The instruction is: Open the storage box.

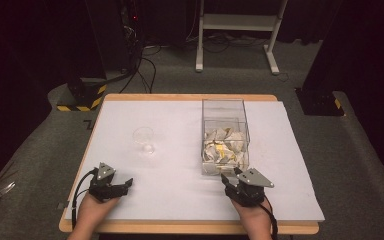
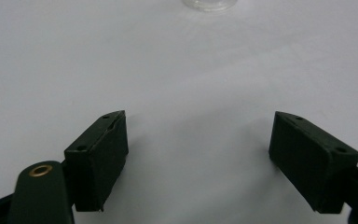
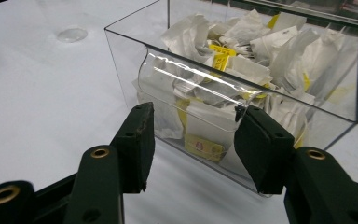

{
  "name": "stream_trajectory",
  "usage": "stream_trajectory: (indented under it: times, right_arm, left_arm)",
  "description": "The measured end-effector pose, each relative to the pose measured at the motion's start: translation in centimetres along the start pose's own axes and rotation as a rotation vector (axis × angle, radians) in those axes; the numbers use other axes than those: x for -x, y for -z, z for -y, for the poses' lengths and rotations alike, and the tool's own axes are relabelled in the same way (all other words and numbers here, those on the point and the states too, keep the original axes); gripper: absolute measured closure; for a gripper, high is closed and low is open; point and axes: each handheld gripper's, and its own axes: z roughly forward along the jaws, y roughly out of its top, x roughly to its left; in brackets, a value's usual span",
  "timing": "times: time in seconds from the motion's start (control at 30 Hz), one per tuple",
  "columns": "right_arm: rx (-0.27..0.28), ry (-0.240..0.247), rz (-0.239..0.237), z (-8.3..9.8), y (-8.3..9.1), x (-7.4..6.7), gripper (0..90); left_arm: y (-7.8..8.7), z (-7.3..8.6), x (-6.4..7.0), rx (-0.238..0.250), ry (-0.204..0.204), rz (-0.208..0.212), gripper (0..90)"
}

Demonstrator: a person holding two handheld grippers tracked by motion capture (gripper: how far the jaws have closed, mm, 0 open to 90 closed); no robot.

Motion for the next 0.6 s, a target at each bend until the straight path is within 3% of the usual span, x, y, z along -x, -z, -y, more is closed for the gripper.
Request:
stream_trajectory:
  times: [0.27, 0.6]
  right_arm:
    - [0.036, -0.009, 0.027, 0.0, 1.9, 0.4, 46.4]
    - [0.056, -0.04, 0.087, -0.6, 2.5, 2.6, 44.5]
  left_arm:
    - [0.0, 0.0, 0.0, 0.0, 0.0, 0.0, 19.9]
    - [0.0, 0.0, 0.0, -0.001, -0.002, 0.0, 19.9]
